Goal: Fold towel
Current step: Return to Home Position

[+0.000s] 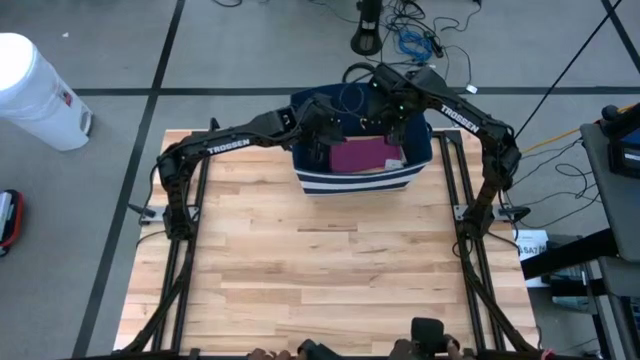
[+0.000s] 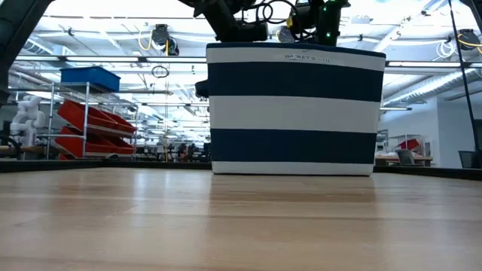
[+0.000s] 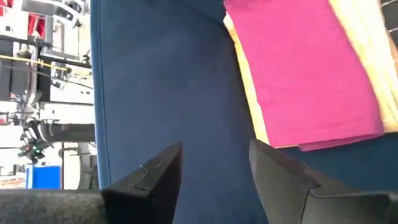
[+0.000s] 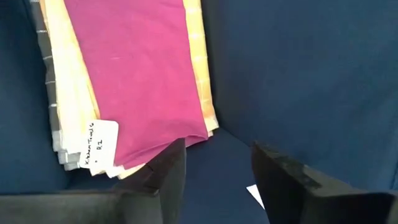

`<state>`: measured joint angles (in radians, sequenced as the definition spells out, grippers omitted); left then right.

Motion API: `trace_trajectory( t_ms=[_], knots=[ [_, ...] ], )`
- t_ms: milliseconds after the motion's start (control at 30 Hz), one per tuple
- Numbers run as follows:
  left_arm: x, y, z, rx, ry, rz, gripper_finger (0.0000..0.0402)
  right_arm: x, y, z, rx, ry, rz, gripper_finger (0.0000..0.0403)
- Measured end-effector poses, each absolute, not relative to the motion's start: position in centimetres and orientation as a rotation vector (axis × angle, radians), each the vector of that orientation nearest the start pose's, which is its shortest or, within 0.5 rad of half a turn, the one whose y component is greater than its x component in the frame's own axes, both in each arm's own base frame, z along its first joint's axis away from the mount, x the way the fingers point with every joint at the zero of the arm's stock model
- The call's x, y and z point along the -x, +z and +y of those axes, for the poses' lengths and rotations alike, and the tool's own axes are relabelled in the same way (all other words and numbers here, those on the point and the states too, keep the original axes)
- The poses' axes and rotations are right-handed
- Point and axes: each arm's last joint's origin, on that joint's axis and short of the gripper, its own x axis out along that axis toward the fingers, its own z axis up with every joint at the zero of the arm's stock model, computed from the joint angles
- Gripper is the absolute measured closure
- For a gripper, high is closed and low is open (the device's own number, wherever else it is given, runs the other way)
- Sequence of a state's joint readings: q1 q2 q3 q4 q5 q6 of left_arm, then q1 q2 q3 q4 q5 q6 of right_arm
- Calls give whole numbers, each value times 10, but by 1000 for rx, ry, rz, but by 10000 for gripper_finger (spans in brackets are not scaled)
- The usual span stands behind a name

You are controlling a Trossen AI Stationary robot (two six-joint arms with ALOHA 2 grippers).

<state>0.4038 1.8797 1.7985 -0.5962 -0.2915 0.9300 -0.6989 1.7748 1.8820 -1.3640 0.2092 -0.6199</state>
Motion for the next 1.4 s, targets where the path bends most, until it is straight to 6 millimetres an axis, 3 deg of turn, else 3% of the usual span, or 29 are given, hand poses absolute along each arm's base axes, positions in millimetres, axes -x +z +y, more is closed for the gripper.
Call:
trace_trajectory(
  t_ms=[333,500,700,933,1100,1400],
  knots=[
    [-398,344,158,-905,357,879,209,-257,370,-212,203,-356,1351,247],
    [-399,357,143,-915,315,792,209,-246,399,-197,217,-314,1136,248],
    [-391,381,115,-917,222,652,209,-219,441,-167,238,-227,875,248],
    [-363,426,72,-863,121,452,209,-175,483,-119,281,-111,628,248],
    [-327,456,42,-780,28,363,209,-142,503,-82,282,-22,476,248],
    [-257,476,8,-613,-106,439,209,-86,514,-29,271,137,314,248]
  ],
)
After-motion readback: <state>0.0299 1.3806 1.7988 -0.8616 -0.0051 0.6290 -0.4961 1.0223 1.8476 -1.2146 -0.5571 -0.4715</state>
